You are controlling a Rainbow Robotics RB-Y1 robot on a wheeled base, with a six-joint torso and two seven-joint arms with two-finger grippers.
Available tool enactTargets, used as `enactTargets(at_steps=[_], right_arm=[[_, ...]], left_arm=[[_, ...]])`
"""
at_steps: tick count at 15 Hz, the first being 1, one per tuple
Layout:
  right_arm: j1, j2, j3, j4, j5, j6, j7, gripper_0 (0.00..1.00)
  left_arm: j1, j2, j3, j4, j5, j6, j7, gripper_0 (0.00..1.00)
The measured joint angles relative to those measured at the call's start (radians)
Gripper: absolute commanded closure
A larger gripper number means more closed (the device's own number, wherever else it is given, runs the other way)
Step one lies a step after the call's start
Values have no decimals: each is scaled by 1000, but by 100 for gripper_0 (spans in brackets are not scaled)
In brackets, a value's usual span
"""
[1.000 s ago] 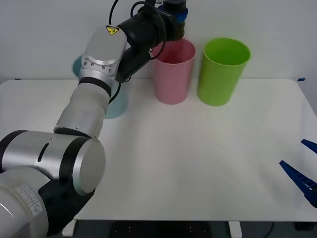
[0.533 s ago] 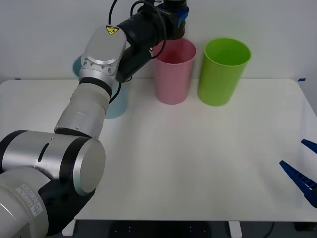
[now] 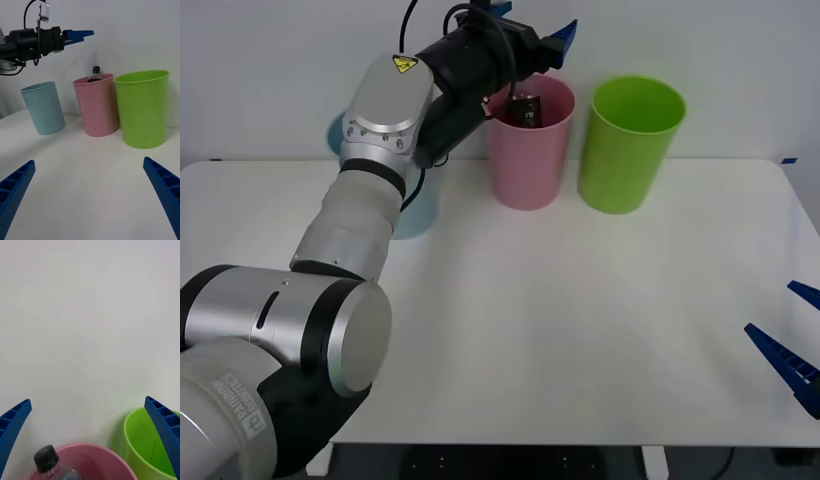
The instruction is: Grasp the object on the table and drop it into the matching bin: aluminum can to the light blue bin, PET bottle to the pink bin.
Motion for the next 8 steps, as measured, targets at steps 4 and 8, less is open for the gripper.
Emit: enactTargets(at_steps=[4, 8], right_arm=[[0, 0, 0, 0, 0, 0, 0, 0], [0, 0, 0, 0, 0, 0, 0, 0]], left_arm=[[26, 52, -45, -3, 120, -55, -11, 0], [124, 119, -162, -114, 290, -70, -15, 0]])
